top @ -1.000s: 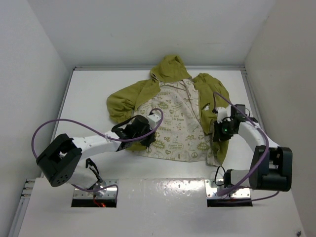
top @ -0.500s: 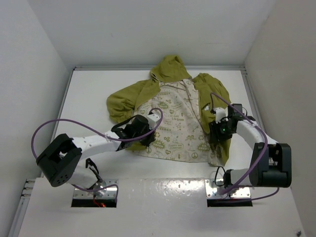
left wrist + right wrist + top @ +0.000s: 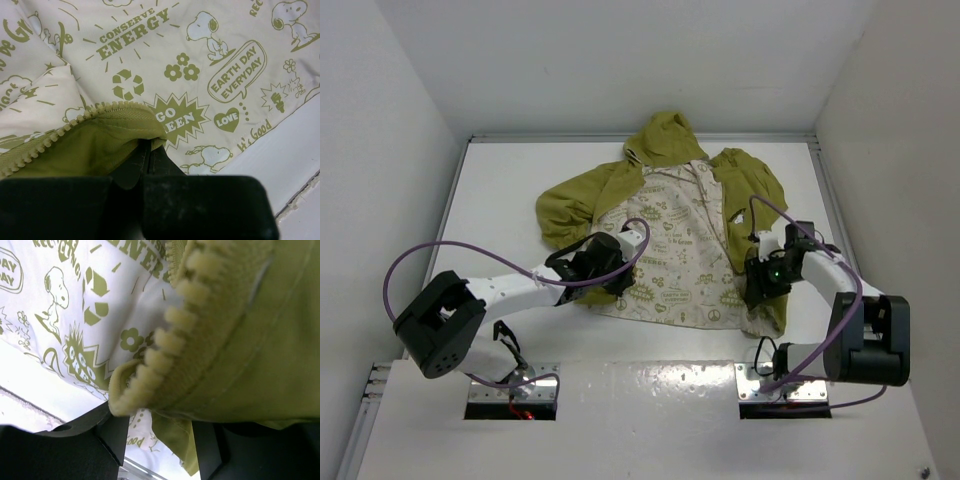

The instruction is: Zip up the jacket

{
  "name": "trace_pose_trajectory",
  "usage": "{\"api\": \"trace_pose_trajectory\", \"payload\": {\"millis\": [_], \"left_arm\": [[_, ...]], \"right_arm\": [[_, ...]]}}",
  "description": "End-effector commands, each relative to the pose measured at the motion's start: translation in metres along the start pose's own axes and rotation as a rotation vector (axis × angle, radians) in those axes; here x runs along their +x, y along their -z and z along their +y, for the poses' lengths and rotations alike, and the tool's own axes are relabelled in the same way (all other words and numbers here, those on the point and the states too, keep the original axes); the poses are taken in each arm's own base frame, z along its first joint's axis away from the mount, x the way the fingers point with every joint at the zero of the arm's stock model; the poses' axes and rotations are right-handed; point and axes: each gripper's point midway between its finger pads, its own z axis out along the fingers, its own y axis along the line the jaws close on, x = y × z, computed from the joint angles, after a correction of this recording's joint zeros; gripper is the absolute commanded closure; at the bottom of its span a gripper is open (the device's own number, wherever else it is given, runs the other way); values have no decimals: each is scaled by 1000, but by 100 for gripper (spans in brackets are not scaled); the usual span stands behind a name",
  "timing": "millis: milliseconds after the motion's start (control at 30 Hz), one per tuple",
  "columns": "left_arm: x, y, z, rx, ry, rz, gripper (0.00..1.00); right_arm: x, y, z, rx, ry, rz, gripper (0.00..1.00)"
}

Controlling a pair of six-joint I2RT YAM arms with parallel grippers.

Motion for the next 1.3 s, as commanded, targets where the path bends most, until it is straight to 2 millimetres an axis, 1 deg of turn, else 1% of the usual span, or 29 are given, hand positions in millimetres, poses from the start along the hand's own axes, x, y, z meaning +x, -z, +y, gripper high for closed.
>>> {"api": "trace_pose_trajectory", "payload": {"millis": [0,100,133,167,200,233,333,367,400,433,500,533,567,633,667,700,733,767,833,900,933,967,1000,1033,1067,1100,1133,1200,1267], "left_arm": [[-21,5,-1,9,4,-74,100],[-21,5,-1,9,4,-74,100],[-21,5,-1,9,4,-74,100],[-21,5,-1,9,4,-74,100],[-21,5,-1,9,4,-74,100],[-21,5,-1,9,4,-74,100],[-21,5,-1,9,4,-74,100],[-21,5,-1,9,4,-74,100],[-21,5,-1,9,4,-74,100],[-21,5,-1,9,4,-74,100],[-21,5,-3,19,3,-72,100],[-18,5,-5,33,4,-60,100],[-22,8,-4,40,8,-72,100],[-27,19,-16,137,15,-91,100],[-29,24,-11,161,34,-110,100],[-34,31,-21,245,45,-134,100],[-42,44,-18,267,57,-186,100],[-49,53,-23,307,54,-219,100],[-64,72,-42,411,22,-281,100],[-84,90,-56,475,20,-330,100],[-90,100,-62,522,21,-340,100],[-98,106,-68,554,23,-355,100],[-102,111,-74,589,28,-363,100],[-108,118,-80,626,62,-365,100],[-115,127,-87,668,56,-390,100],[-118,131,-90,688,66,-396,100],[-121,133,-92,700,99,-397,100],[-121,132,-100,698,98,-393,100],[-118,125,-98,673,97,-393,100]], "right_arm": [[-11,-8,4,-21,17,-29,50],[-10,-15,2,0,28,-18,51],[-4,-17,-3,31,30,3,55],[-3,-19,-4,41,39,4,57],[1,-22,-6,58,54,10,63],[1,-23,-7,59,57,8,63],[1,-21,-18,127,70,9,93],[1,-20,-21,137,77,11,100],[-2,-17,-22,142,94,3,100],[-11,-9,-26,160,93,-31,100],[-23,5,-21,137,109,-71,100],[-19,15,-20,120,71,-68,100],[-48,34,-11,72,91,-162,100],[-56,56,-8,36,43,-206,100],[-80,81,6,-17,74,-271,100],[-90,91,18,-84,84,-317,100],[-97,109,30,-116,90,-335,100],[-100,111,46,-197,88,-358,100],[-113,127,78,-345,95,-413,100],[-112,132,111,-479,106,-395,100],[-111,131,119,-510,103,-386,100],[-108,130,135,-562,122,-367,100],[-110,126,140,-591,92,-384,100],[-110,129,153,-648,110,-391,100],[-120,135,158,-646,162,-453,100],[-115,131,168,-667,197,-444,100],[-119,128,170,-653,180,-439,100],[-125,134,175,-658,189,-459,100],[-134,147,181,-677,180,-471,100]]}}
